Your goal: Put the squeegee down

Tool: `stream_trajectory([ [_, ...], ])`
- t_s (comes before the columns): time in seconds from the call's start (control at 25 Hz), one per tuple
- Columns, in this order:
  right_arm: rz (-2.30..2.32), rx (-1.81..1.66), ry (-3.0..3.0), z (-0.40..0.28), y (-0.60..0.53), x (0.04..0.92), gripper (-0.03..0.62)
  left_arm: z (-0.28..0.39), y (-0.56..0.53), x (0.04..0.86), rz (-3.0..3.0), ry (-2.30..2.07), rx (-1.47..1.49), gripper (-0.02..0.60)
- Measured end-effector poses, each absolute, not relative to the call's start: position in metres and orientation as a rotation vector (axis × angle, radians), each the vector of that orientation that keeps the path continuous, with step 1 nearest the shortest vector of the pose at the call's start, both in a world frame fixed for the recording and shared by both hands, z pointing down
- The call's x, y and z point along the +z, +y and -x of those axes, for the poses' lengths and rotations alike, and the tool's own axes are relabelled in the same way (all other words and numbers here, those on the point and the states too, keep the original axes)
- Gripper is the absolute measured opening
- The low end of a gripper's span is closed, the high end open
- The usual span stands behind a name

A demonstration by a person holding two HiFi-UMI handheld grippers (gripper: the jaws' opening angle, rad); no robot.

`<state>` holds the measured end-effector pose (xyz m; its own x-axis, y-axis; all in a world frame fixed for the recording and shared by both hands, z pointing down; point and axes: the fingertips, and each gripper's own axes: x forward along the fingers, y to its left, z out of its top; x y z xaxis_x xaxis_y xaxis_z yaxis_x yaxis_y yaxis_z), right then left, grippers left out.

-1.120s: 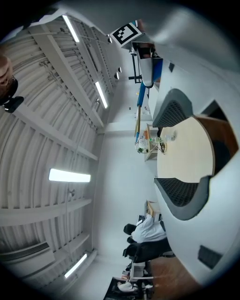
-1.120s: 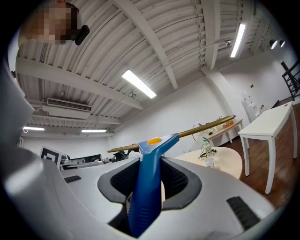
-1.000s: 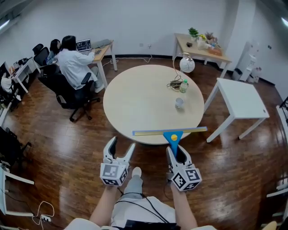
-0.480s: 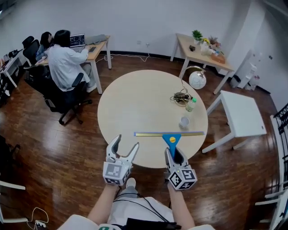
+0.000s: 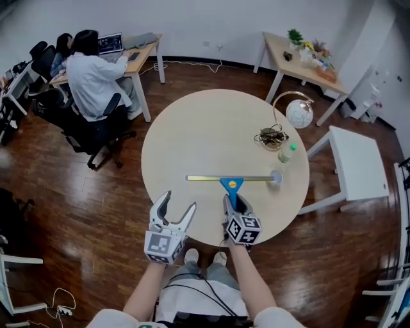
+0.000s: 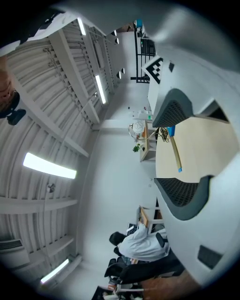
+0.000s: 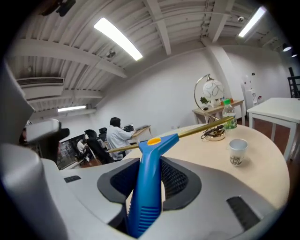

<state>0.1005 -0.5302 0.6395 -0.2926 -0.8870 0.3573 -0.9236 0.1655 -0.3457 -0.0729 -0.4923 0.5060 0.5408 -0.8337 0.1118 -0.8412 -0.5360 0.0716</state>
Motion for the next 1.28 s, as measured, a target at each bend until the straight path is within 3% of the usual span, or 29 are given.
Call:
stream_trajectory([
  [0.4, -1.744, 1.181, -1.987, -0.115, -0.591, 0.795, 0.155, 0.078, -0.478, 0.551, -2.540, -1.442, 0.206, 0.319],
  [0.76, -1.617, 1.311, -1.753, -0.120, -0.576, 0.847, 0.156, 0.090, -0.481, 0.565, -2.474, -1.487, 0.204, 0.319],
  [0.84, -1.566, 1.296, -1.749, -0.119, -0.573, 0.851, 0.194, 0.085, -0.482, 0.563, -2.467, -1.483, 0.190, 0.319],
  [0.92, -1.548, 1.244, -1.786, -0.119, -0.573, 0.845, 0.257, 0.083, -0.484, 0.562, -2.465, -1.488, 0.182, 0.319],
  [1.0, -1.572, 1.164, -1.876, -0.121, -0.574, 0.825, 0.360, 0.084, -0.486, 0.561, -2.474, -1.509, 0.179, 0.319],
  [1.28, -1.697, 0.522, -2.374, -0.132, -0.558, 0.643, 0.385, 0.067, -0.488, 0.518, -2.585, -1.528, 0.142, 0.319],
])
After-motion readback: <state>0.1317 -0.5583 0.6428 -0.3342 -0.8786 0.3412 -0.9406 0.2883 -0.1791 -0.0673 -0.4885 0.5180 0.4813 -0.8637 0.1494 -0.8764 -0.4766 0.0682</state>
